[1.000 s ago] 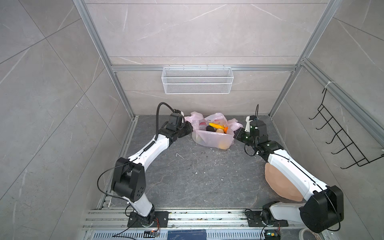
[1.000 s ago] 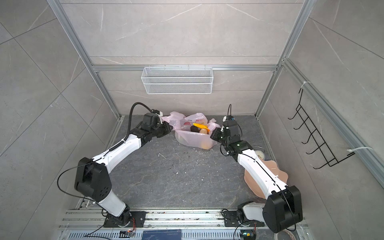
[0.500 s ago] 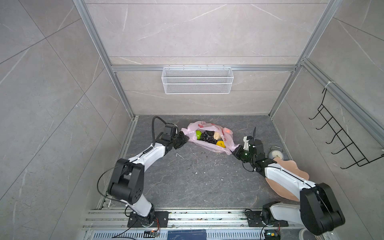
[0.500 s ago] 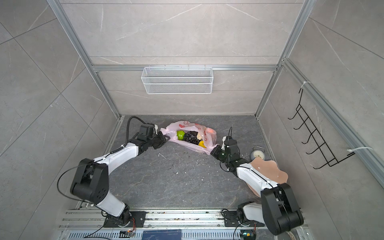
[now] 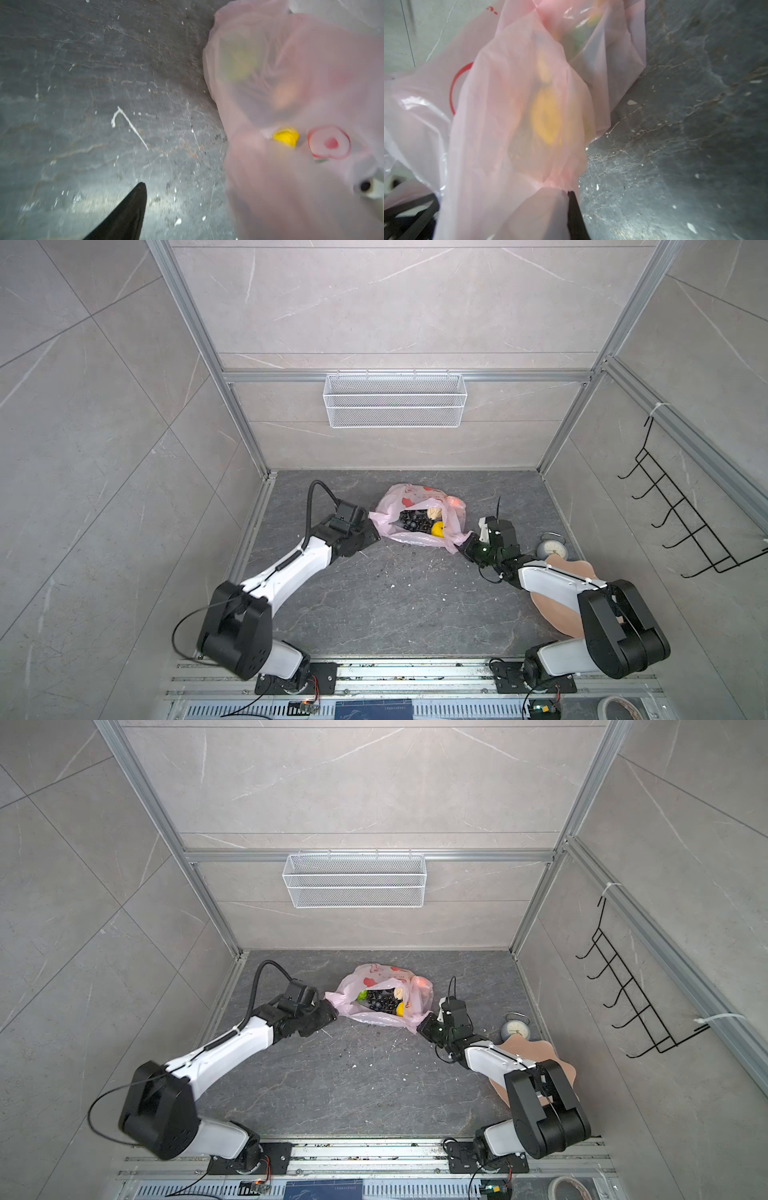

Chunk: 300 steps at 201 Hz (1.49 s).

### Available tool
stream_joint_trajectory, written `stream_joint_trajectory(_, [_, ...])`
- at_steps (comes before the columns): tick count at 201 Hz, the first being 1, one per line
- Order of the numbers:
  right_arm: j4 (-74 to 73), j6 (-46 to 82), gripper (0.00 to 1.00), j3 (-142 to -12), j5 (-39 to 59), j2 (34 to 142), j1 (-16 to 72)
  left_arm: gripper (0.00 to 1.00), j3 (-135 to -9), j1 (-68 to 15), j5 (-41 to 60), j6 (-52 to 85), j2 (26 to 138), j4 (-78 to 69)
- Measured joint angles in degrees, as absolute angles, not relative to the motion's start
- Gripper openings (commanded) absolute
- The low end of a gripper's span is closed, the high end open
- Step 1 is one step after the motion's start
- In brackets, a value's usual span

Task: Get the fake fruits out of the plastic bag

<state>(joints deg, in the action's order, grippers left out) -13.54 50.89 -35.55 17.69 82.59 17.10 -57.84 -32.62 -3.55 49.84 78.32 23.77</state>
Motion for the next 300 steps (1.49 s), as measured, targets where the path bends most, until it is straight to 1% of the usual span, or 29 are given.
stream_joint_trajectory(22, [-13.7,50.8,0.00,-35.7,17.3,82.6,19.4,0.72,-57.0,-42.9,-11.5,51.0,68.8,27.2])
stream_joint_trajectory(37, [-13.8,50.8,0.00,-36.3,17.1,82.7,20.7,0.71,-57.8,-48.2,-16.7,51.3,65.7,28.9])
stream_joint_trajectory(53, [-14.1,50.8,0.00,-37.0,16.8,82.7,21.6,0.70,-60.2,-51.9,-20.4,50.8,66.6,30.0])
stream_joint_trajectory(70, [-14.7,50.8,0.00,-37.3,16.5,82.8,22.2,0.69,-65.2,-53.0,-21.1,48.9,72.2,30.3])
stream_joint_trajectory(99, [-14.9,50.8,0.00,-37.4,15.8,82.7,22.4,0.68,-76.5,-51.9,-20.9,45.5,85.9,30.5])
stream_joint_trajectory(122, [-14.8,50.8,0.00,-37.3,15.4,81.9,22.4,0.69,-87.6,-48.3,-22.2,44.4,97.8,34.4])
stream_joint_trajectory(137, [-14.6,50.7,0.00,-37.3,14.9,80.6,22.4,0.70,-94.4,-46.0,-24.6,43.9,104.5,38.5])
stream_joint_trajectory(155, [-14.6,50.4,0.01,-37.3,14.5,79.3,22.4,0.75,-99.9,-43.9,-28.2,42.7,110.3,43.0])
stream_joint_trajectory(174, [-14.6,50.3,0.01,-37.3,14.3,78.8,22.4,0.82,-103.8,-42.2,-31.2,41.7,114.1,47.7])
stream_joint_trajectory(199, [-14.4,50.3,0.01,-37.3,14.3,78.8,22.4,0.86,-106.4,-41.0,-34.2,40.4,116.2,51.3])
stream_joint_trajectory(215, [-14.4,50.2,0.01,-37.3,14.3,78.8,22.4,0.89,-107.0,-40.1,-34.4,39.3,116.7,51.5])
stream_joint_trajectory(257, [-14.5,49.9,0.01,-37.3,14.3,78.8,22.5,0.91,-112.2,-36.8,-32.3,37.2,121.5,50.9])
stream_joint_trajectory(269, [-14.4,49.7,0.01,-37.3,14.4,78.8,22.7,0.90,-113.4,-35.6,-30.9,36.6,123.3,50.2])
stream_joint_trajectory(277, [-14.4,49.5,0.01,-37.3,14.3,78.9,22.8,0.87,-114.2,-34.8,-29.8,36.3,124.4,49.8])
stream_joint_trajectory(300, [-13.9,48.8,0.02,-37.3,14.1,79.1,22.8,0.67,-116.1,-32.4,-25.8,35.5,127.5,48.3])
